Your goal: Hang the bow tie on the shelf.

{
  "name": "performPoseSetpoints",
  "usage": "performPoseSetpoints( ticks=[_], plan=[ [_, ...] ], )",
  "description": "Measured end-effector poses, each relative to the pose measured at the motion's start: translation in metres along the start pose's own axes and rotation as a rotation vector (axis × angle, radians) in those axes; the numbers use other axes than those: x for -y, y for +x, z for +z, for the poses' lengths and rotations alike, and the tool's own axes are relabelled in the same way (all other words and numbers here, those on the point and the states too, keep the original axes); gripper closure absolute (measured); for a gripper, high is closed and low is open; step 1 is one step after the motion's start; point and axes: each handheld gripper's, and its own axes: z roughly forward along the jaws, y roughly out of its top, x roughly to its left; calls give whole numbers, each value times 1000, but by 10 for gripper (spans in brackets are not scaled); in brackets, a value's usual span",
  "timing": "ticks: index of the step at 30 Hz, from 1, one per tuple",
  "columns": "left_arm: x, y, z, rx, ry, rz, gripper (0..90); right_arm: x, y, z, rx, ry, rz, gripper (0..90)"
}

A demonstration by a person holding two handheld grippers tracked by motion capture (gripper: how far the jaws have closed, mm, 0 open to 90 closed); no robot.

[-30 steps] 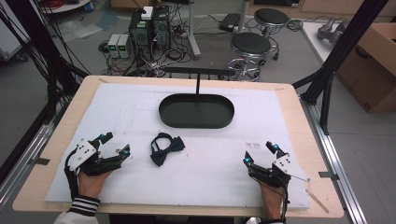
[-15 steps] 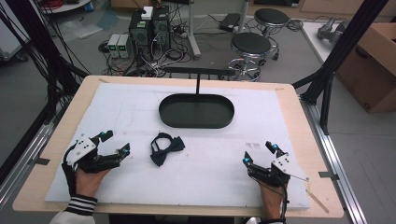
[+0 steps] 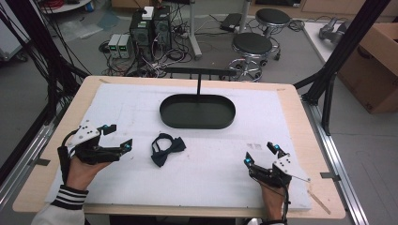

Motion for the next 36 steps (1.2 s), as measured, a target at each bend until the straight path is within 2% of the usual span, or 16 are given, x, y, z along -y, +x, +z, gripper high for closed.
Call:
performPoseSetpoints(
  ticks=[6, 8, 9, 12, 16, 22, 25, 28, 29, 31, 32, 36],
  plan=[
    [-3, -6, 12, 36, 66, -4, 166, 0, 0, 0, 0, 0, 0, 112],
    [-3, -7, 16, 32, 94, -19, 177, 0, 0, 0, 0, 0, -2, 112],
    [-3, -7, 20, 18, 113, -40, 189, 0, 0, 0, 0, 2, 1, 112],
    [-3, -8, 22, 25, 122, -51, 209, 0, -1, 0, 0, -1, -3, 112],
    [-2, -12, 28, 53, 152, -51, 209, 0, -1, 0, 0, 0, 1, 112],
    [5, -15, 37, 99, 189, -88, 256, 0, 0, 0, 0, 1, 3, 112],
    [12, -18, 44, 113, 218, -101, 272, 0, -1, 0, -1, -1, 4, 112],
    [14, -20, 48, 120, 243, -96, 280, 0, -1, 0, -2, -1, 6, 112],
    [14, -21, 49, 123, 256, -86, 298, 0, -1, 0, -1, -1, 6, 112],
    [15, -22, 52, 142, 268, -93, 311, 0, -1, 0, -2, 0, 6, 112],
    [16, -24, 54, 165, 285, -102, 350, 0, -1, 0, -2, 0, 4, 112],
    [18, -27, 58, 188, 323, -111, 407, 0, -1, 0, -1, 0, 2, 112]
  ],
)
